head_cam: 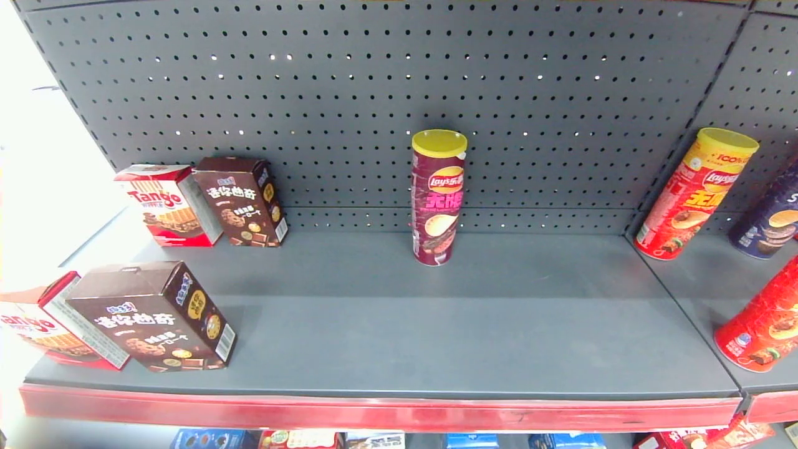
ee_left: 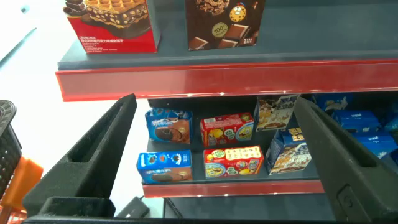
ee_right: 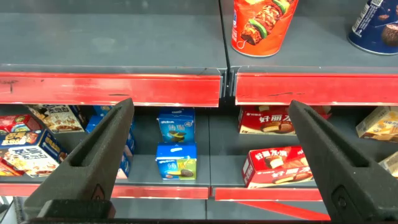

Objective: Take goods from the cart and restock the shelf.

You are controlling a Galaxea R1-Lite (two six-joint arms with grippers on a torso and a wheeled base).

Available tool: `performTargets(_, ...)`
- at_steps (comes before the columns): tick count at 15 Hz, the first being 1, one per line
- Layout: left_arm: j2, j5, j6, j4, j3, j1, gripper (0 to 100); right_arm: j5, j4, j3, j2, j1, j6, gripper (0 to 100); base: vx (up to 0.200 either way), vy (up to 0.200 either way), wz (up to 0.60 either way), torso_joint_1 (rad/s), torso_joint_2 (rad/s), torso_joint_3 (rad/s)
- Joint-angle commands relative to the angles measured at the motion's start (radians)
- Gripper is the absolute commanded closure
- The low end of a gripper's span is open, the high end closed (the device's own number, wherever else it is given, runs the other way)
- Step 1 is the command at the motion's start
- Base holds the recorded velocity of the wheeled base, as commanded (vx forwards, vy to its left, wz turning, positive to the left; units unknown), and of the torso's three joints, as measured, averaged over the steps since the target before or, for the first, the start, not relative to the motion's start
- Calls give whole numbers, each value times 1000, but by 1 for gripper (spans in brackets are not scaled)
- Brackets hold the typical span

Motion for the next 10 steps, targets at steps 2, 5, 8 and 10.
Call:
performTargets(2, 1, 0, 0, 0, 0, 0, 0, 1, 0, 0, 2, 0, -2, 0, 0, 0, 0, 0, 0, 0)
performTargets(5, 1, 0, 0, 0, 0, 0, 0, 1, 0, 0, 2, 0, -2, 0, 0, 0, 600, 5, 5, 1)
performTargets(8, 1, 0, 0, 0, 0, 0, 0, 1, 0, 0, 2, 0, -2, 0, 0, 0, 600, 7, 6, 4)
performTargets(10, 1, 0, 0, 0, 0, 0, 0, 1, 0, 0, 2, 0, -2, 0, 0, 0, 600, 2, 2, 2)
